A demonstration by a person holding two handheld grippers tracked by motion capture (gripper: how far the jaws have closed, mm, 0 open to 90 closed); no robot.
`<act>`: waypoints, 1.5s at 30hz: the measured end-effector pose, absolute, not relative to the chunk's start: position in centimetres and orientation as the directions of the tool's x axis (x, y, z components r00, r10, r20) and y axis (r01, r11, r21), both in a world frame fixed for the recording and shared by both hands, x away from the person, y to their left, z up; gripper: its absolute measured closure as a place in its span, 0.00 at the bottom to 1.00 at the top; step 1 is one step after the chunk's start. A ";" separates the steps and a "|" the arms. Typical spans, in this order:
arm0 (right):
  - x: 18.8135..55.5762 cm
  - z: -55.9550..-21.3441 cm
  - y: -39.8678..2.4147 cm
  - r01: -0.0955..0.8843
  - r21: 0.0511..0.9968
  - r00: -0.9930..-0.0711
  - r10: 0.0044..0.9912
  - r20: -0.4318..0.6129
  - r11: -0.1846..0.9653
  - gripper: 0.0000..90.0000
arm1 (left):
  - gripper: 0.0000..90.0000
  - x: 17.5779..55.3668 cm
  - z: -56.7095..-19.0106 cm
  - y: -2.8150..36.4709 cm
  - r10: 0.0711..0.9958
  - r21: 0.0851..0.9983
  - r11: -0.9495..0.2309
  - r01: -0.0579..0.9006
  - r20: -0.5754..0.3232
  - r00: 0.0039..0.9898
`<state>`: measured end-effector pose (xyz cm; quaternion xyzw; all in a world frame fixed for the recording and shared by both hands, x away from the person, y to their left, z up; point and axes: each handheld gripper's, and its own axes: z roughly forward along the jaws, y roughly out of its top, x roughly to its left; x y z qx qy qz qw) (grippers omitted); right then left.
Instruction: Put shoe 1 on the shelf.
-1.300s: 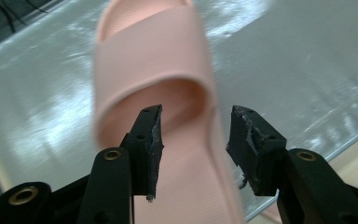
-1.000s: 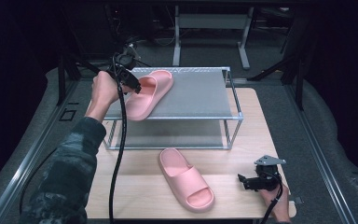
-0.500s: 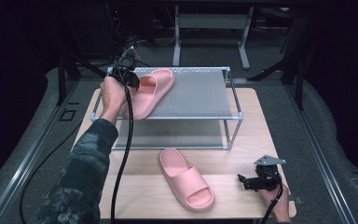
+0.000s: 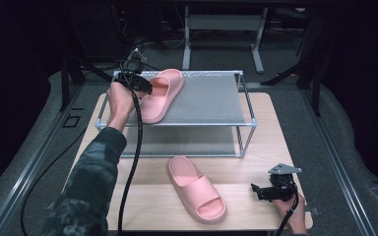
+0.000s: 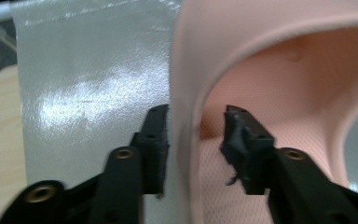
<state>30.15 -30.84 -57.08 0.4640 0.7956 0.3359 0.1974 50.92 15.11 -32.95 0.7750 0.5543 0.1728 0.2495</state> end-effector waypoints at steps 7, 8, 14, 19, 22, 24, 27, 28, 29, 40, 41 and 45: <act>30.2 -57.1 -30.8 0.605 0.718 -0.491 0.871 -0.002 0.343 0.03 | 0.55 48.1 -32.1 17.0 0.923 0.621 -0.337 0.707 0.070 0.379; 30.1 -57.1 -30.8 0.606 0.719 -0.489 0.873 -0.001 0.341 0.03 | 0.58 47.8 -32.1 17.4 0.917 0.614 -0.356 0.704 0.083 0.391; 30.2 -57.1 -30.8 0.606 0.718 -0.488 0.873 -0.002 0.341 0.03 | 0.78 46.3 -32.7 19.0 0.900 0.596 -0.392 0.701 0.089 0.427; 30.1 -57.0 -30.9 0.615 0.708 -0.494 0.869 0.003 0.347 0.03 | 0.81 45.2 -34.0 19.5 0.885 0.564 -0.404 0.720 0.043 0.463; 30.1 -57.0 -30.9 0.615 0.709 -0.493 0.870 0.004 0.346 0.03 | 0.82 44.6 -34.6 19.1 0.876 0.567 -0.415 0.711 0.037 0.481; 30.1 -57.0 -30.9 0.614 0.708 -0.495 0.869 0.002 0.348 0.03 | 0.81 44.4 -34.6 19.0 0.874 0.577 -0.407 0.708 0.020 0.485; 30.1 -57.0 -30.9 0.615 0.708 -0.494 0.870 0.003 0.346 0.03 | 0.79 44.3 -34.6 18.6 0.861 0.587 -0.402 0.703 -0.017 0.508; 30.1 -57.0 -30.9 0.615 0.707 -0.494 0.869 0.003 0.348 0.03 | 0.79 44.2 -34.6 18.4 0.857 0.589 -0.401 0.702 -0.029 0.515; 30.2 -57.1 -30.8 0.606 0.719 -0.488 0.873 -0.002 0.341 0.03 | 0.78 44.2 -34.7 18.1 0.851 0.589 -0.408 0.697 -0.030 0.524; 30.1 -57.0 -30.9 0.614 0.708 -0.495 0.869 0.002 0.348 0.03 | 0.56 42.7 -34.2 18.4 0.832 0.619 -0.415 0.667 -0.038 0.553; 30.1 -57.0 -30.9 0.614 0.708 -0.495 0.869 0.002 0.348 0.03 | 0.54 42.3 -34.1 18.5 0.831 0.623 -0.423 0.658 -0.024 0.556; 30.1 -57.0 -30.9 0.614 0.709 -0.494 0.869 0.002 0.348 0.03 | 0.42 40.2 -33.9 19.3 0.808 0.634 -0.451 0.628 -0.008 0.589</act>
